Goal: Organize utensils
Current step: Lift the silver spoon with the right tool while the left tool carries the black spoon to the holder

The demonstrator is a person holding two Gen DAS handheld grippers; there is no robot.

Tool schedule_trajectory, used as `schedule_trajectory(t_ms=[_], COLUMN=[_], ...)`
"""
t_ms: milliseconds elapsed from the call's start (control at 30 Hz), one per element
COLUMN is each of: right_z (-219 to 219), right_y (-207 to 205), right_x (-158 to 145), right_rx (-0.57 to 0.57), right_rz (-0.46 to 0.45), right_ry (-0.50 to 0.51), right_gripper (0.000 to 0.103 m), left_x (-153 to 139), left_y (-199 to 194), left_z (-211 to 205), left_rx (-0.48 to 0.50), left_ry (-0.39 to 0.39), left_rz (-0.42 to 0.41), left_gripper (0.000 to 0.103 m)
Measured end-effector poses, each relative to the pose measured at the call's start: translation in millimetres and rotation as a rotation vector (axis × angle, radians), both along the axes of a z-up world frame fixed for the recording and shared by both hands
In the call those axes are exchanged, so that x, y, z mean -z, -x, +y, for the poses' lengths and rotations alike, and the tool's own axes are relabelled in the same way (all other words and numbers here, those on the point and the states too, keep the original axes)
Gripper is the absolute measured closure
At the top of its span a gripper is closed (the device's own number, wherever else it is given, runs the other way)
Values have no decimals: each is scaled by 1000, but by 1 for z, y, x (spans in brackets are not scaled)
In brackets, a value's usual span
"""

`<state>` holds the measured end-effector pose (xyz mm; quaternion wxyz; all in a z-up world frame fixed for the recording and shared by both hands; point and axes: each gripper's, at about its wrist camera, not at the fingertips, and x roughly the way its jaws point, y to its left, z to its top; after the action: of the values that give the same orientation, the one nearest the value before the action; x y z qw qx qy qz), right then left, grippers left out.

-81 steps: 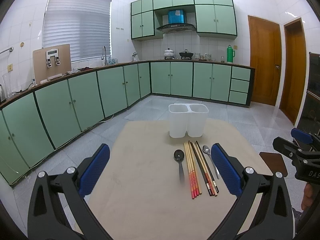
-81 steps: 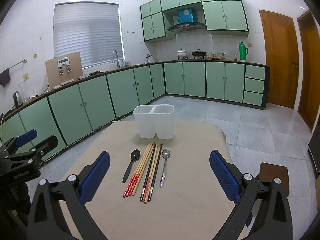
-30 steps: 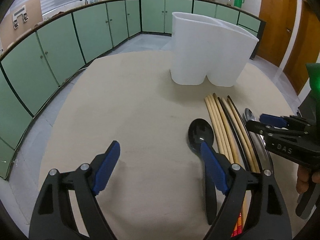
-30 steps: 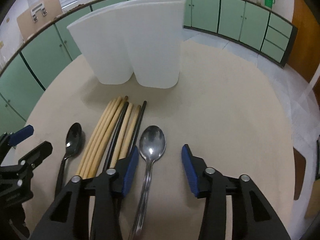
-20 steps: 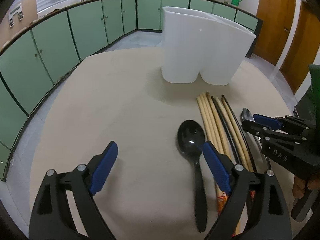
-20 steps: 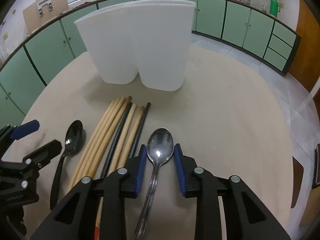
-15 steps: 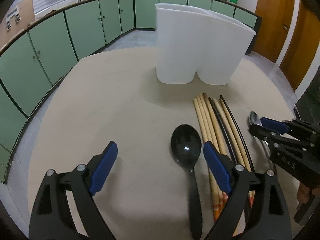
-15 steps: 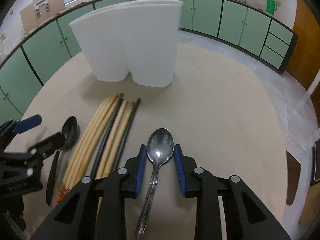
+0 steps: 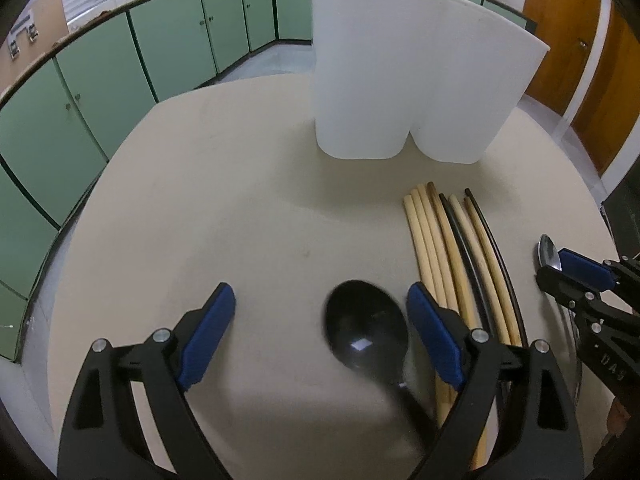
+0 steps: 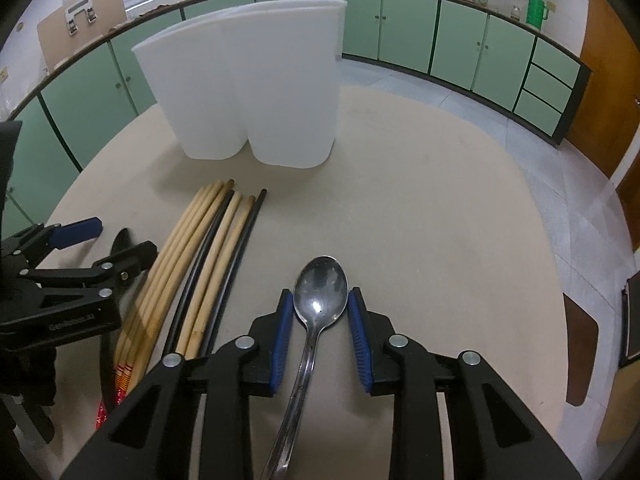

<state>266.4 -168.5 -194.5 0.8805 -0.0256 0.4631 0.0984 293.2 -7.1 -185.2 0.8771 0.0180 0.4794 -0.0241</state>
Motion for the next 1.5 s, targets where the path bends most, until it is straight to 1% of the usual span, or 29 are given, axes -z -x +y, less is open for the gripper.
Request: schedule_trajectory(t_ms=[133, 167, 233, 300, 333, 367, 400, 433, 500, 567, 633, 667, 767, 867, 967, 1033, 1233, 1333, 1500], right_z=[-2, -3, -2, 0, 0, -1, -1, -2, -5, -9, -14, -16, -23, -29, -28, -32, -43, -45, -41], right_y=[-4, -6, -10, -11, -10, -11, -10, -10, -8, -5, -2, 0, 4, 4, 6, 6, 6, 1, -9], right_x=[0, 0, -1, 0, 0, 0, 0, 0, -2, -6, -12, -16, -28, -41, -53, -65, -104, -129, -170], right_rx=[-6, -8, -16, -19, -18, -16, -16, -17, -19, -20, -23, -25, -30, -34, -36, -40, -43, -58, -71], right_rz=[19, 21, 26, 31, 30, 30, 30, 30, 25, 6, -20, -40, -95, -145, -192, -232, -344, -400, -479], right_ry=[-3, -1, 11, 6, 5, 3, -3, -9, -31, -54, -77, -96, -137, -160, -181, -206, -273, -280, -304], right_gripper=[72, 71, 75, 75, 75, 75, 75, 75, 75, 75, 75, 75, 75, 75, 75, 75, 75, 75, 75], left_x=[1, 1, 0, -2, -4, -4, -5, -6, -7, -10, -18, -25, -39, -57, -71, -79, -116, -135, -170], left_y=[1, 1, 6, 9, 10, 12, 12, 13, 14, 17, 23, 27, 38, 47, 51, 52, 52, 45, 20], left_z=[-3, -4, -1, 0, 0, 0, 1, 3, 6, 5, 4, 4, 3, 0, -4, 3, -3, -5, -14], left_rx=[-7, -9, -11, -9, -5, 0, 11, 16, 25, 37, 60, 75, 105, 133, 148, 149, 147, 141, 124], left_ry=[-1, 3, 11, 21, 34, 46, 73, 100, 124, 116, 120, 123, 114, 89, 65, 68, 55, 52, 39], left_rz=[8, 5, -6, -14, -18, -21, -24, -24, -37, -64, -117, -156, -242, -343, -417, -450, -567, -619, -708], left_gripper=[14, 17, 25, 41, 46, 58, 66, 67, 67, 68, 68, 68, 68, 68, 68, 68, 68, 68, 68])
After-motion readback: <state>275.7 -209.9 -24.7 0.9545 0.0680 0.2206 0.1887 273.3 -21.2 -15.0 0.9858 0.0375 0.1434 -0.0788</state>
